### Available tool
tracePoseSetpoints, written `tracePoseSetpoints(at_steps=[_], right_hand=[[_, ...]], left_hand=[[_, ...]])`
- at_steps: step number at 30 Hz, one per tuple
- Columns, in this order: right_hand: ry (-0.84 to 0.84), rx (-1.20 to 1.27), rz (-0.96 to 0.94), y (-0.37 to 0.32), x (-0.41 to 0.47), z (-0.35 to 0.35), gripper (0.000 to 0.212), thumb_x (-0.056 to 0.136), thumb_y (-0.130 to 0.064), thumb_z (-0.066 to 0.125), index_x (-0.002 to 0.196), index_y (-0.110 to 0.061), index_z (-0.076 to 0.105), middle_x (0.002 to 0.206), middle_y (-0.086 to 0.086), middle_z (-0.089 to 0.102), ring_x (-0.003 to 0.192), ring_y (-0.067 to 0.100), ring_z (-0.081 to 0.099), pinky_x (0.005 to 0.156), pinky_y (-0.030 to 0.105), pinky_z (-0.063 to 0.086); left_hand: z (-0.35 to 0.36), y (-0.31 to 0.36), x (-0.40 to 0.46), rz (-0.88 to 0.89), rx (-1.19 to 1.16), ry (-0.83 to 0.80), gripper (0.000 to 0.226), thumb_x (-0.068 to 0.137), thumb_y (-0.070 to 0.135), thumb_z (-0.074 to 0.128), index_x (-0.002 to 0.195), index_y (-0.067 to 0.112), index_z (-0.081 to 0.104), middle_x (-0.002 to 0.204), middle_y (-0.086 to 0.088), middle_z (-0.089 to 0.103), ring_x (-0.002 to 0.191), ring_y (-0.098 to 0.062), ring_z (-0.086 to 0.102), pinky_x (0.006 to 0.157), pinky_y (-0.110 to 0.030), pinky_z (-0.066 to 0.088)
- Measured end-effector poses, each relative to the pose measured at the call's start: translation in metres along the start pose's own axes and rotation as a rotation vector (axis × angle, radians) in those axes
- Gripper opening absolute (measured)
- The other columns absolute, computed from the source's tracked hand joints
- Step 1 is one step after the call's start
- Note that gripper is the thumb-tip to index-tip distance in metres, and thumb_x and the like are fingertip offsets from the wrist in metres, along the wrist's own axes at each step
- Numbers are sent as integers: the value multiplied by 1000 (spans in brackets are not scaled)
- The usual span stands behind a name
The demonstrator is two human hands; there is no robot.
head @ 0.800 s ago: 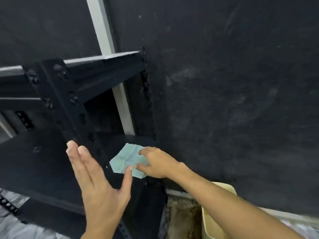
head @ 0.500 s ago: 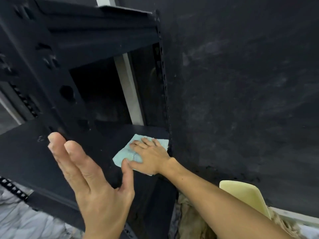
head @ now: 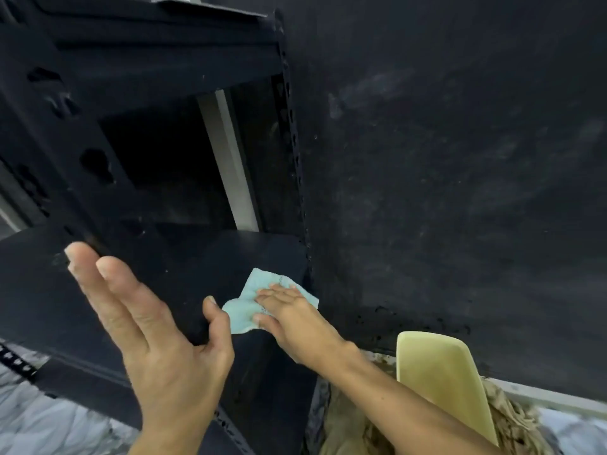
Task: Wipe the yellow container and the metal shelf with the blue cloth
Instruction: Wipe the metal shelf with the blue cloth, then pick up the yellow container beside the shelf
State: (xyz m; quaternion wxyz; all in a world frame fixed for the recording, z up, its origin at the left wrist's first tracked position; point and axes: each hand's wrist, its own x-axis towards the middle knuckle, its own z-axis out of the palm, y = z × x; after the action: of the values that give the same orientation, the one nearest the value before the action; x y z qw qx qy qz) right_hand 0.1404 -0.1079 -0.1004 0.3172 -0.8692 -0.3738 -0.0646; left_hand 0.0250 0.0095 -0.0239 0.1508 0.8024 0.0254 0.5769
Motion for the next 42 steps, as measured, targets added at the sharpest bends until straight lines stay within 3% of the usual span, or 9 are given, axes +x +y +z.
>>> tracePoseSetpoints(at_steps=[2, 6, 11, 16, 24, 29, 34, 38, 42], right_hand=[[43, 1, -10, 0, -26, -12, 42, 103, -27, 52, 139, -5, 53, 148, 11, 52, 142, 22, 40, 116, 18, 10], [33, -43, 62, 5, -91, -50, 47, 100, -34, 45, 130, -2, 60, 136, 14, 62, 129, 27, 53, 112, 27, 35], [78, -123, 239, 25, -192, -107, 56, 97, -40, 36, 130, -2, 59, 136, 17, 62, 125, 30, 57, 108, 26, 33], [242, -87, 517, 73, -301, -138, 44, 99, -41, 41, 122, -10, 62, 113, 9, 71, 101, 26, 66, 86, 38, 51], [428, -26, 793, 172, -405, -83, 32, 101, -41, 44, 100, -16, 64, 64, -6, 58, 61, 4, 59, 49, 15, 35], [545, 160, 941, 207, -428, -25, 28, 101, -30, 51, 75, -37, 50, 55, -12, 57, 43, 7, 50, 43, 16, 28], [662, 399, 1007, 204, -406, -18, 34, 99, -37, 48, 68, -23, 53, 52, -8, 46, 44, 4, 41, 44, 19, 31], [729, 563, 875, 190, -377, -17, 32, 105, -37, 42, 79, -26, 59, 60, -6, 48, 52, 9, 46, 47, 28, 37], [396, 756, 842, 186, -346, 39, 37, 100, -51, 35, 136, -53, 44, 139, -27, 53, 127, -11, 47, 110, 24, 39]], left_hand=[[-7, 6, -4, -81, -57, -111, 106, 84, 8, 69, 158, 3, -8, 162, -46, 0, 155, -56, 3, 123, -66, 23], [-25, 40, -25, -88, -146, -194, 94, 82, 13, 67, 154, -18, 17, 161, -48, 5, 155, -56, 4, 124, -64, 21], [-21, 96, -94, -369, -376, -543, 79, 86, 11, 71, 157, 8, 37, 168, -10, 33, 151, -3, 25, 114, -22, 26], [37, 158, -182, -581, -417, -1173, 69, 93, 29, 65, 155, 12, 40, 159, -14, 48, 146, -32, 46, 118, -38, 36], [184, 239, -291, -435, -209, -1808, 70, 90, 61, 47, 146, 20, 42, 133, -10, 65, 119, -33, 65, 99, -43, 54], [213, 246, -298, -562, -194, -1853, 45, 91, 18, 45, 134, 13, 54, 138, -9, 60, 124, -33, 59, 104, -39, 49], [192, 191, -273, -776, -288, -1745, 38, 99, 11, 57, 136, 15, 62, 136, -1, 66, 131, -28, 58, 108, -33, 43], [163, 162, -265, -994, -489, -1670, 21, 96, 8, 63, 99, 28, 71, 89, 16, 80, 101, -7, 68, 70, -8, 50], [159, 142, -283, -1010, -531, -1643, 19, 95, 23, 68, 110, 32, 76, 105, 25, 81, 111, 5, 70, 92, -18, 47]])
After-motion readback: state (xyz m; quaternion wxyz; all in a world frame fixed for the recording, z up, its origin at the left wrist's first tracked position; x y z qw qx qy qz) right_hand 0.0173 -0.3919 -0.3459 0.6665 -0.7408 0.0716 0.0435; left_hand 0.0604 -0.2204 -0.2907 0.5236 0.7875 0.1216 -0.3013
